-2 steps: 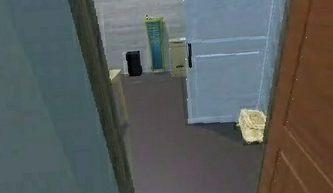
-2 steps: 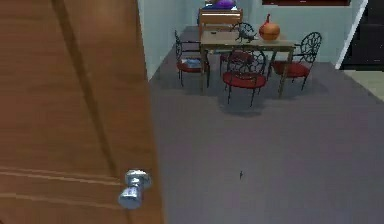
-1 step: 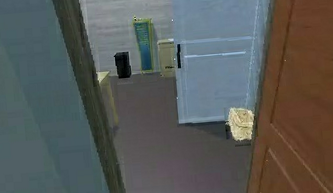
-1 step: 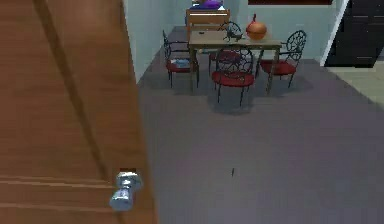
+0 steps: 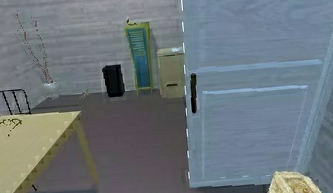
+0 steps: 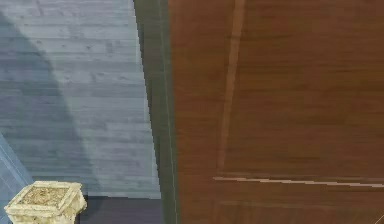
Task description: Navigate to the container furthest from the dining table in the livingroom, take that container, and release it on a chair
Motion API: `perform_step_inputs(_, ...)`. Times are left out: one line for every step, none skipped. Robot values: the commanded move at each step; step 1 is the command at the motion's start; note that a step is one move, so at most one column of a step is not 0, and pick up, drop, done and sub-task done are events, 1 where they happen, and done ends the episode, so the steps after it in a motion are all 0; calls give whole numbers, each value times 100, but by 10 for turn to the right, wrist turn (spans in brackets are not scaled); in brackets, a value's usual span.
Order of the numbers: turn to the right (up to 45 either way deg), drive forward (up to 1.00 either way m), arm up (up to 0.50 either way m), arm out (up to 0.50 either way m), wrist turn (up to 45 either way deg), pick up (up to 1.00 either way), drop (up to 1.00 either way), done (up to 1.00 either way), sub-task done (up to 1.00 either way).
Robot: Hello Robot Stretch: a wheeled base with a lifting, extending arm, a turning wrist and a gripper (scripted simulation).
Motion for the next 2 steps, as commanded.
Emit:
perform_step_inputs(0,15,0,0,0,0,0,0,0)
perform_step_inputs(30,0,0,0,0,0,0,0,0)
